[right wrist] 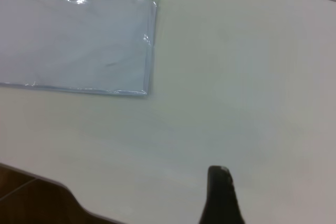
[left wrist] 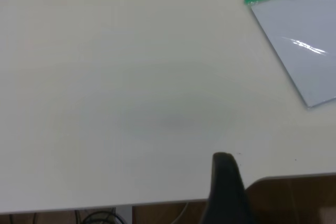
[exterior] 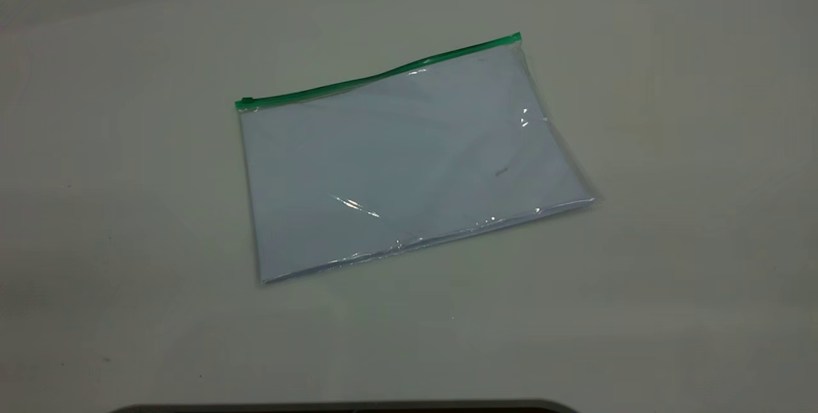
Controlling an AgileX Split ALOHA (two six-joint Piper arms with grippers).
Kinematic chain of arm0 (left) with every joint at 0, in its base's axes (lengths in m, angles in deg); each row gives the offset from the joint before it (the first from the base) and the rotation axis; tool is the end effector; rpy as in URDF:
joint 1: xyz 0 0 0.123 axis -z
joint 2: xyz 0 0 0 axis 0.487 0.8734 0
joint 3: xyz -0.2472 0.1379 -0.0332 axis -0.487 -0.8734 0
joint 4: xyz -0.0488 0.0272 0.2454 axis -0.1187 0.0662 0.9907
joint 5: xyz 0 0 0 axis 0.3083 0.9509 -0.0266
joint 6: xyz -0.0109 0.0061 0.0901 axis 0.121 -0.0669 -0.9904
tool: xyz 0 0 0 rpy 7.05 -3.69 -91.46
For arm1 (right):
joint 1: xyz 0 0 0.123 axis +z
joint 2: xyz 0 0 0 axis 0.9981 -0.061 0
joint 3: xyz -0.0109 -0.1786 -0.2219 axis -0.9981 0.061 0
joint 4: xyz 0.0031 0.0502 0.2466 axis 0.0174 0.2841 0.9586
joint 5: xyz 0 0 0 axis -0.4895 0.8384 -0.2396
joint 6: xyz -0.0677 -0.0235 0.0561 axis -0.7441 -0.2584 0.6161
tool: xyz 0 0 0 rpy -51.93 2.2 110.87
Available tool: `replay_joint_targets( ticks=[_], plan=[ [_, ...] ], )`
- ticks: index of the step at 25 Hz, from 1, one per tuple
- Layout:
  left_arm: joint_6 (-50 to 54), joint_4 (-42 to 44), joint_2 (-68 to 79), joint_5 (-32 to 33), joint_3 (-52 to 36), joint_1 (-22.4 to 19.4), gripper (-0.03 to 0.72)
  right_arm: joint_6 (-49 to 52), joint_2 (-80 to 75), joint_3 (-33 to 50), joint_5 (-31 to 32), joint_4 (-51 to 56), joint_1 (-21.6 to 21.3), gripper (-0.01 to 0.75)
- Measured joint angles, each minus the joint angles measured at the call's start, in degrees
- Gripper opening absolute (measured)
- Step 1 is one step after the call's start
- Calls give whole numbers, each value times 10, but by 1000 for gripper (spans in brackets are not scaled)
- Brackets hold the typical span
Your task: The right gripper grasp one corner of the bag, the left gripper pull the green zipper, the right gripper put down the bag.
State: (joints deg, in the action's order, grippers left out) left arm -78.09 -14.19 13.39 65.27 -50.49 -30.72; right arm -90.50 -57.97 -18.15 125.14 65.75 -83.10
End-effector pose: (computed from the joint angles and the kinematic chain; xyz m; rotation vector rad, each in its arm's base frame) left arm -0.0095 -0.0044 0.2673 0.0629 2.1132 0.0040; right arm -0.0103 0.0115 0.2670 -0.3598 2.0855 0.0532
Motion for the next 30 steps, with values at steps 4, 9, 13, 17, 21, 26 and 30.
replay_joint_targets(
  ticks=[4,9,13,17,21,26,30],
  plan=[
    [0,0,0,0,0,0,588,0,0,0,0,0,-10,578],
    [0,0,0,0,0,0,588,28,0,0,0,-17,-13,578],
    [-1,0,0,0,0,0,588,91,0,0,-3,-62,-13,578],
    [-1,0,0,0,0,0,588,109,0,0,-4,-73,-13,578],
    [-1,0,0,0,0,0,588,111,0,0,-4,-73,-13,578],
    [-1,0,0,0,0,0,588,111,0,0,-4,-73,-13,578],
    [-1,0,0,0,0,0,588,111,0,0,-4,-73,-13,578]
  ],
)
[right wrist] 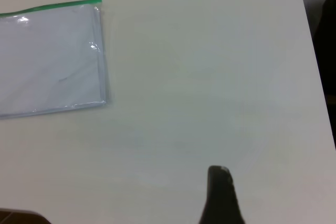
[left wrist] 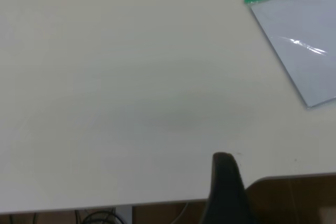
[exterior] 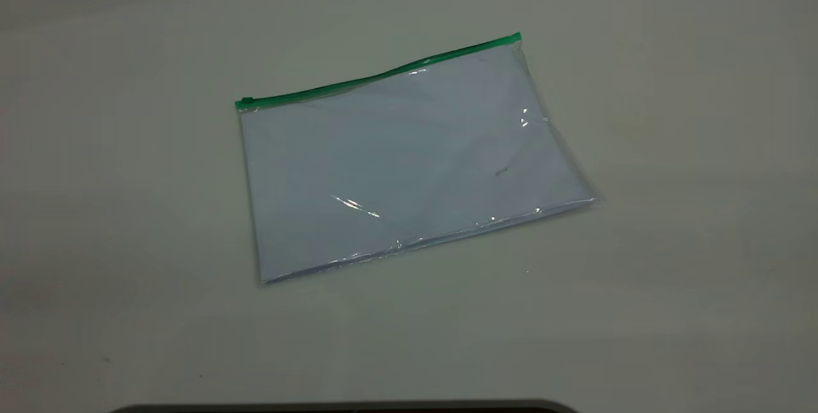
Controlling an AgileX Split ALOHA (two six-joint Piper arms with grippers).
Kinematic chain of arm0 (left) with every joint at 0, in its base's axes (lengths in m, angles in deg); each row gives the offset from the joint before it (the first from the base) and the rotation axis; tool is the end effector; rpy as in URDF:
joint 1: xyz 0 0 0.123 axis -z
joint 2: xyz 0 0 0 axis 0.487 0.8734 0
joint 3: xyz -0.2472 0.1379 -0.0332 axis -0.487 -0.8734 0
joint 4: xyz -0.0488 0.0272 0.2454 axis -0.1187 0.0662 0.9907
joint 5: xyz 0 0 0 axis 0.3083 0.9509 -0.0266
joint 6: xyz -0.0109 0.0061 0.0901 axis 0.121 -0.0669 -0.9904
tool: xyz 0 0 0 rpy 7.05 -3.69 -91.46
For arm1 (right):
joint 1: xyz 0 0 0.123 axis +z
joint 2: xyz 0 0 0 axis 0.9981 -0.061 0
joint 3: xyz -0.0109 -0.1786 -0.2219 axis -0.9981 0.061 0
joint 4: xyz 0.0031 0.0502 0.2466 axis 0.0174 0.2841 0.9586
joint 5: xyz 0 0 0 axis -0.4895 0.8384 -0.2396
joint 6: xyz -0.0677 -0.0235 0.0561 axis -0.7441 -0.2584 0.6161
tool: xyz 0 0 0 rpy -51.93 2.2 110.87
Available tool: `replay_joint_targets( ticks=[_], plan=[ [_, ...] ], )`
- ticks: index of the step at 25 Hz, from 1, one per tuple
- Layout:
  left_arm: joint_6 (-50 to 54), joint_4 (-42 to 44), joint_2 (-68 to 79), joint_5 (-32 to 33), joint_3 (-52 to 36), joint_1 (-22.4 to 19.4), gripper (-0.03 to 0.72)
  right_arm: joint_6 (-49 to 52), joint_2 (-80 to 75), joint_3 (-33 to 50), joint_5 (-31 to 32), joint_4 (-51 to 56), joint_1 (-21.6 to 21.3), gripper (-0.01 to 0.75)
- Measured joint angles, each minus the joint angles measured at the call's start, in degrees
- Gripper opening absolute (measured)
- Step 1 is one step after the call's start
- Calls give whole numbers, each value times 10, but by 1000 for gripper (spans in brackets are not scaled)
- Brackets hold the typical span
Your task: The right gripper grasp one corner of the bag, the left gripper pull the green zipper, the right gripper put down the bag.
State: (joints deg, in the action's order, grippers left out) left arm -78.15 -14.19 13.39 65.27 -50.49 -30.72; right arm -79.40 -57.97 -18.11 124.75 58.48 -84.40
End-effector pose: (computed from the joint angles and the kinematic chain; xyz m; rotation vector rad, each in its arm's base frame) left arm -0.0095 -0.0044 0.2673 0.0640 2.1132 0.0046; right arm -0.0088 0.0013 0.2666 -0.1204 2.1158 0.0011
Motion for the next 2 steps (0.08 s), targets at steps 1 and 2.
replay_joint_targets(
  ticks=[1,2],
  plan=[
    [0,0,0,0,0,0,588,0,0,0,0,0,0,578],
    [0,0,0,0,0,0,588,0,0,0,0,0,0,578]
  ],
)
